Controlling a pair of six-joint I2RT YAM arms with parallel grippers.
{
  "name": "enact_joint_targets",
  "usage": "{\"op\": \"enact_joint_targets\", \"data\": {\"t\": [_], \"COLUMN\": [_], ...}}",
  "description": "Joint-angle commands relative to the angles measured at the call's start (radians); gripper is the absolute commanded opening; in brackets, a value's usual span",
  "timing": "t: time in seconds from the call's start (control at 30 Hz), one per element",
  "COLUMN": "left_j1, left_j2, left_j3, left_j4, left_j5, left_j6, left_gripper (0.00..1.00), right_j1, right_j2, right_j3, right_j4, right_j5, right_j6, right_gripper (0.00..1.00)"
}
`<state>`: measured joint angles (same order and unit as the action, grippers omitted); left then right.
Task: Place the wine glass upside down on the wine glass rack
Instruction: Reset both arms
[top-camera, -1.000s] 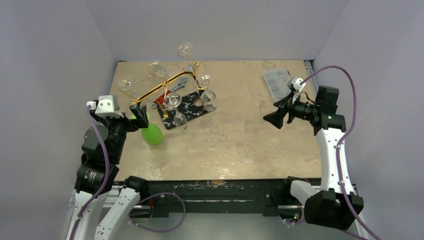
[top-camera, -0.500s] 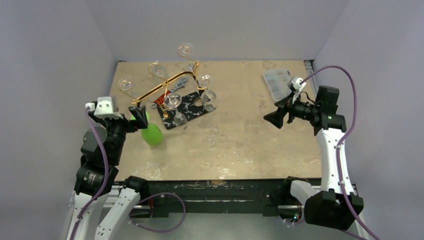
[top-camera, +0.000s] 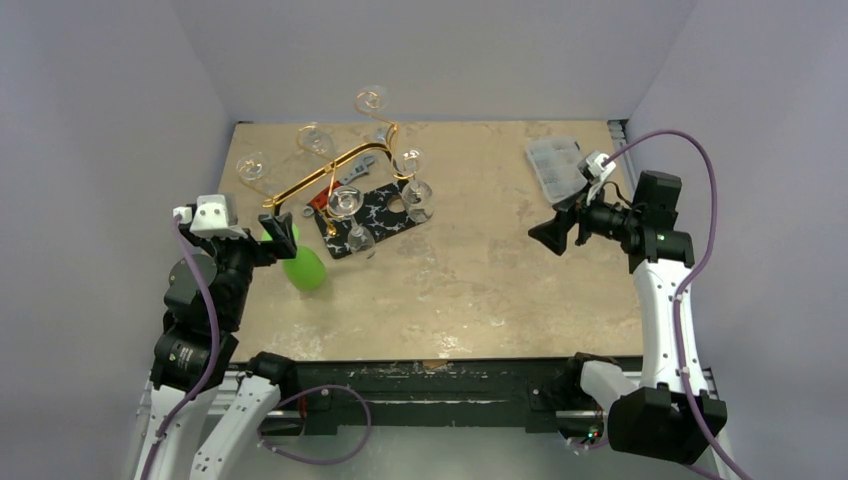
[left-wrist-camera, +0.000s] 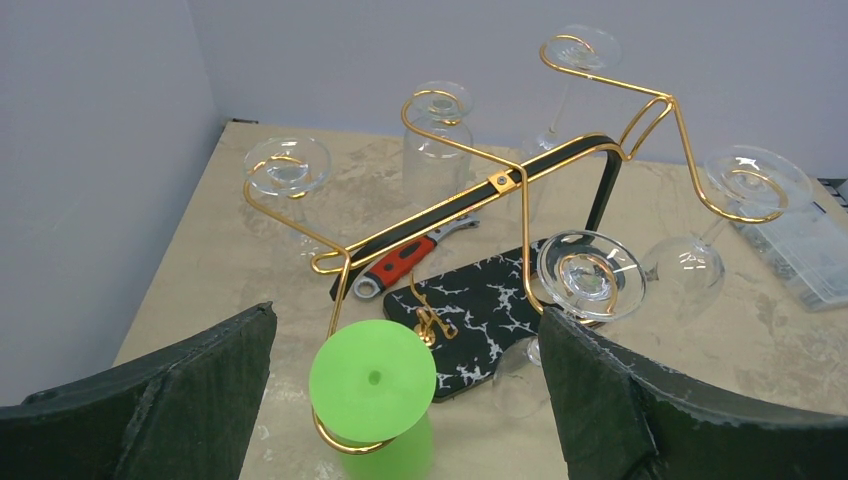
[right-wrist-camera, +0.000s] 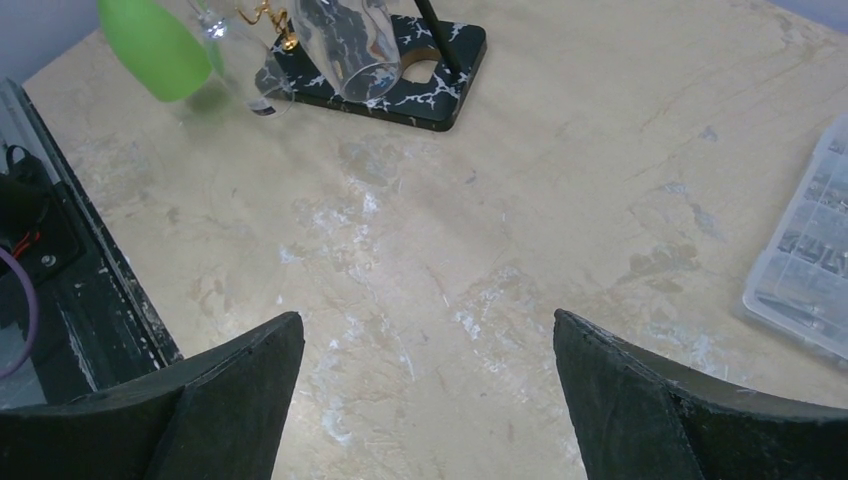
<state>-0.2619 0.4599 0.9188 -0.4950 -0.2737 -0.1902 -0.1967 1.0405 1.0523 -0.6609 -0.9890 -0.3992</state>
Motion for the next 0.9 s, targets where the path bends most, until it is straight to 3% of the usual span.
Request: {"op": "enact_joint_targets", "data": {"t": [0.0,0.53,0.87], "left_j1": [0.007,0.007,0.007], "left_j2": [-0.008,-0.021,-0.024], "left_j3": [-0.001,0.016,0.083], "left_j4": [0.030,0.011,-0.029], "left_j5": [-0.007,0.013,0.057], "left_j6": [0.014,0.005,-0.013], "left_gripper": [1.00,1.00,1.00], "right_j1": [-0.001,-0.002,-0.002], "right_j2": [-0.019,0.011,-0.055], "right_j3": [0.038,0.057,0.018], "right_j4": [0.055,0.096,0.193], "right_j5": [0.037,0.114,0.268], "right_j6": [0.068,0.203,0.349], "right_gripper": [0.94,0.95,0.99]}}
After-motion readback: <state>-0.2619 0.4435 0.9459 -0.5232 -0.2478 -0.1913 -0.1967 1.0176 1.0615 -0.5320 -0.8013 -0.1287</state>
